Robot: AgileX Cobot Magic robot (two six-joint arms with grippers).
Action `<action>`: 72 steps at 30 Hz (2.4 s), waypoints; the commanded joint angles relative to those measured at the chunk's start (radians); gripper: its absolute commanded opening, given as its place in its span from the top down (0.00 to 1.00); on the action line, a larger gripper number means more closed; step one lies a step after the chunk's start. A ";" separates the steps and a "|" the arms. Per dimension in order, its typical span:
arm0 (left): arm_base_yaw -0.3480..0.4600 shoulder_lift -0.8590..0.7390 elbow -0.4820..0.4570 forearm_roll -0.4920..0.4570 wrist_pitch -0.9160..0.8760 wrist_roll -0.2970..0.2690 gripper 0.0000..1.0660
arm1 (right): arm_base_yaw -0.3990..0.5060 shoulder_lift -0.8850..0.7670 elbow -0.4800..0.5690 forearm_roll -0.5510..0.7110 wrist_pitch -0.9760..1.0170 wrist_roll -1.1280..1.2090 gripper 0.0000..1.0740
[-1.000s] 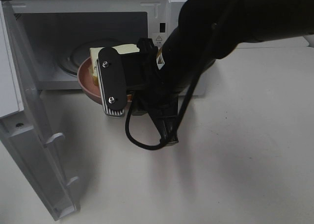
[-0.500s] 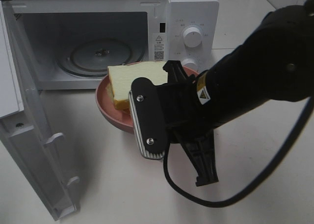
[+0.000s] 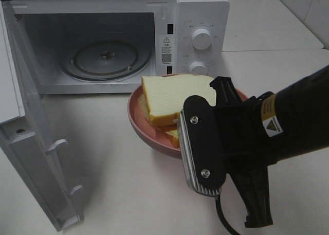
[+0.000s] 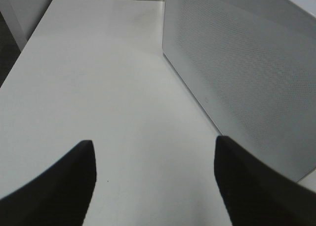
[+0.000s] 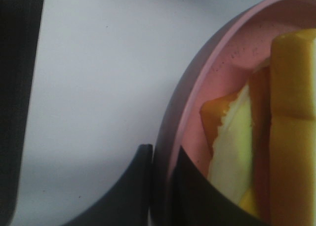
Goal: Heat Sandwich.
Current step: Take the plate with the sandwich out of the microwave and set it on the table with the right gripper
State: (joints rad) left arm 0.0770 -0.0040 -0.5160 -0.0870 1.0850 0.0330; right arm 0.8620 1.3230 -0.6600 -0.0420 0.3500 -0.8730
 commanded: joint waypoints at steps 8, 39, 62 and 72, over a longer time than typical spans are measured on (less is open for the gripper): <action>0.002 -0.006 0.001 -0.004 -0.016 0.001 0.39 | 0.002 -0.090 0.074 -0.094 0.031 0.151 1.00; 0.002 -0.006 0.001 -0.004 -0.016 0.001 0.39 | -0.464 -0.098 0.071 -0.390 0.145 0.916 1.00; 0.002 -0.006 0.001 -0.004 -0.016 0.001 0.39 | -0.746 0.144 -0.010 -0.458 0.050 1.192 1.00; 0.002 -0.006 0.001 -0.004 -0.016 0.001 0.39 | -0.746 0.281 -0.014 -0.458 -0.044 1.207 1.00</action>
State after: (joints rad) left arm 0.0770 -0.0040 -0.5160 -0.0870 1.0850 0.0330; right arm 0.1180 1.5920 -0.6640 -0.4800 0.3250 0.3260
